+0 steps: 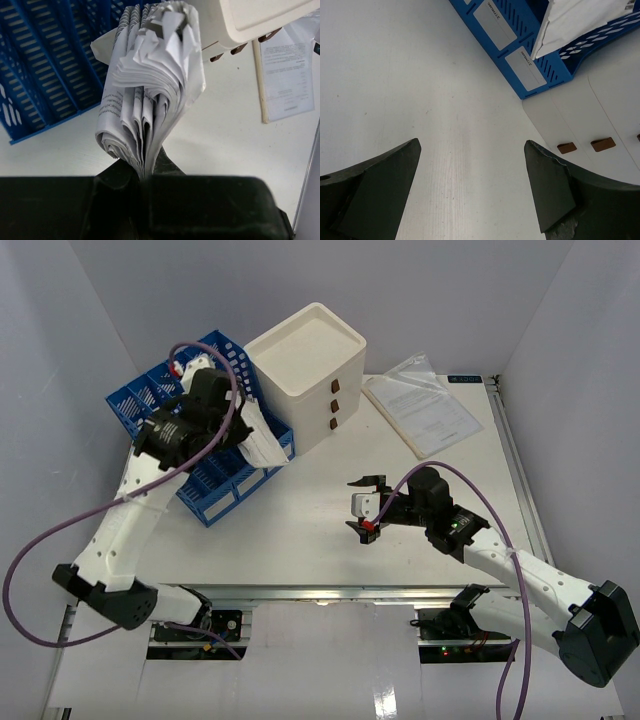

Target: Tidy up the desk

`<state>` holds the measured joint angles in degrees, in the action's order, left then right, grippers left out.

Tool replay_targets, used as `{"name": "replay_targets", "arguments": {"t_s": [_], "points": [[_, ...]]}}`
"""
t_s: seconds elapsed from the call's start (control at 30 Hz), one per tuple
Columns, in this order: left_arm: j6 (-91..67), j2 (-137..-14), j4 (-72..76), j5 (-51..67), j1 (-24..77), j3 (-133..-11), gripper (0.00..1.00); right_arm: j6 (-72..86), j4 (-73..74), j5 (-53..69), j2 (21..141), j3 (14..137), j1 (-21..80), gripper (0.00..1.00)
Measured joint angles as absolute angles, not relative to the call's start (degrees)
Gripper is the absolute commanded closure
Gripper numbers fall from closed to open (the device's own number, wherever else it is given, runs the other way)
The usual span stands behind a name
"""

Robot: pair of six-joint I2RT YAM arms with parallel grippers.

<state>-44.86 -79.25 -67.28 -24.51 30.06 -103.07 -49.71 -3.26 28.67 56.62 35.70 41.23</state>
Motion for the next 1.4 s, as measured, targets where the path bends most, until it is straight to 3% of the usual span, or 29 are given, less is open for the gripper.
{"name": "replay_targets", "arguments": {"t_s": [0.33, 0.77, 1.4], "points": [[-48.5, -62.4, -70.0, -25.9, 30.1, -93.3, 1.00, -49.8, -3.3, 28.7, 56.9, 35.7, 41.2, 0.10], [-45.8, -74.2, -67.7, -24.6, 30.1, -95.8, 1.00, -50.0, -3.4, 28.7, 56.9, 35.7, 41.2, 0.10], [-39.3, -92.1, -71.5, -32.9, 30.3, -114.3, 1.00, -50.0, -3.6, 28.5, 56.4, 34.8, 41.2, 0.10]]}}
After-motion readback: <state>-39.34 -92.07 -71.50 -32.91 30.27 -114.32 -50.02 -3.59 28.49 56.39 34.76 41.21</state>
